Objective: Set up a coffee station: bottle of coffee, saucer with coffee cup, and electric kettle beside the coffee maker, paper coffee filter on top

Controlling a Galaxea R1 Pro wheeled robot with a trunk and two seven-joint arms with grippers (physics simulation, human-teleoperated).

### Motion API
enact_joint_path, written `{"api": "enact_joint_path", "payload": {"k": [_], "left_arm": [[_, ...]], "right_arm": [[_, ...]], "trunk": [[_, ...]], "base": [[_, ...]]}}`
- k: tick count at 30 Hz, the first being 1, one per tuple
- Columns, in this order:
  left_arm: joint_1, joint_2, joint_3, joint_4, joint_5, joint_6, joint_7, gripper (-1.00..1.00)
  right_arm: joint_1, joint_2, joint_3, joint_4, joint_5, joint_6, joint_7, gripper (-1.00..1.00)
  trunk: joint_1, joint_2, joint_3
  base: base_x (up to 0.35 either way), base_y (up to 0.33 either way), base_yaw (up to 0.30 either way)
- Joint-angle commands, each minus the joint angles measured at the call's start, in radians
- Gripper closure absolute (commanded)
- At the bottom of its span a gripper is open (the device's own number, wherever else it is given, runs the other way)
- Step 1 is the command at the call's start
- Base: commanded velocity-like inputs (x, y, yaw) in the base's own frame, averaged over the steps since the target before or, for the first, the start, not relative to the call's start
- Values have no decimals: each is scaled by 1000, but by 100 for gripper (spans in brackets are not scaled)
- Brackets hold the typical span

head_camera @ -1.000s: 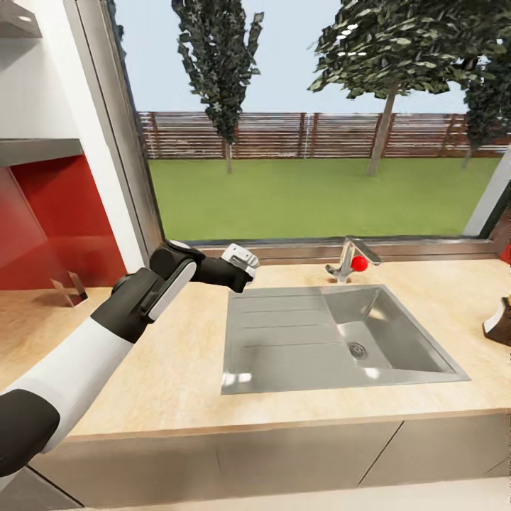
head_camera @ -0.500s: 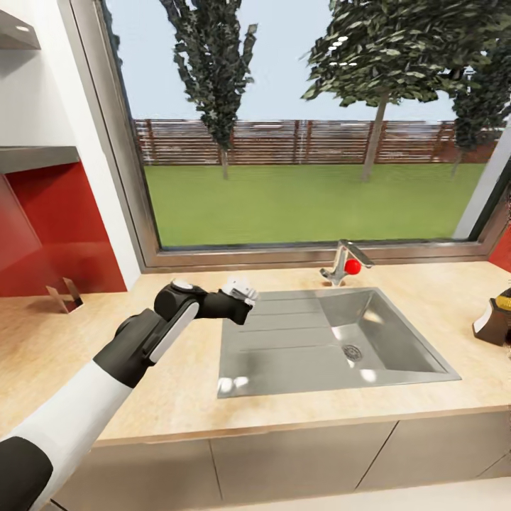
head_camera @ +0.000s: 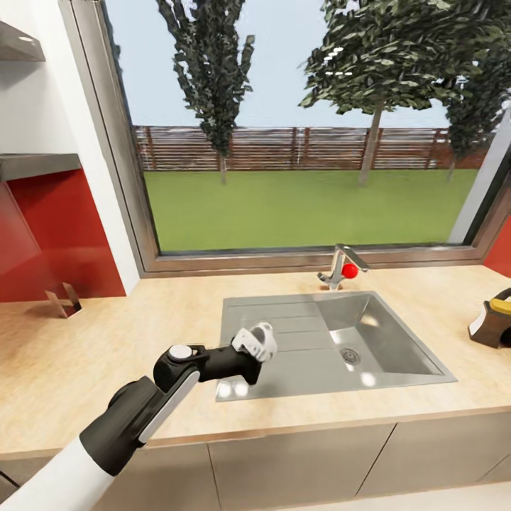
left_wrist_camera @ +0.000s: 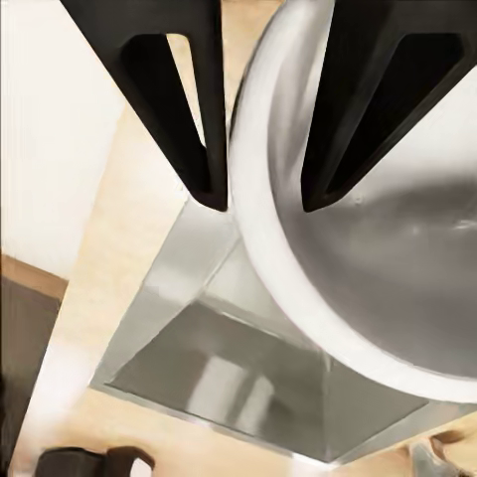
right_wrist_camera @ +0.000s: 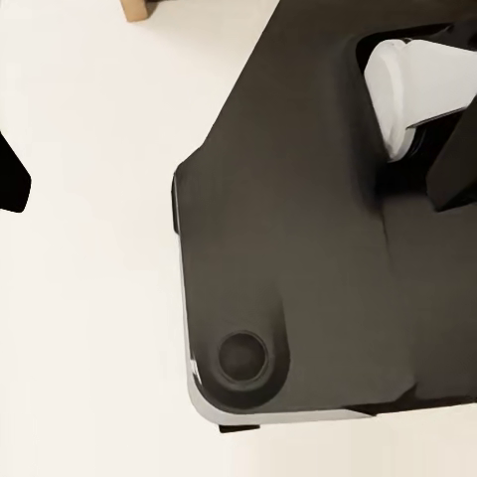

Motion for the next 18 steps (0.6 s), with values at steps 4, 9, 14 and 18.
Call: {"api": "enact_joint_path", "payload": {"k": [4,9,14,18], "left_arm": [[29,13,-5,4,-84,-61,-81,100],[55,7,-4,6,-133,-144,-96,100],[76,9,-17,7,-142,-165,-98,100],[118,8,-24,8,-147,-170,-98,100]], "right_arm": [[-1,1,-5,1,-6,-5,-1,-100],[-1,1,-4,1,-6,-5,-1,-100],[-1,1,-4,-6,-6,-6,-1,-100],[-1,0,-5,-13,-6,-6,-1,-100]], "trunk": [[1,-2,3],[1,-2,4],[1,-2,4],[1,-2,4]], "base": [[0,0,0],[0,0,0],[0,0,0],[0,0,0]]}}
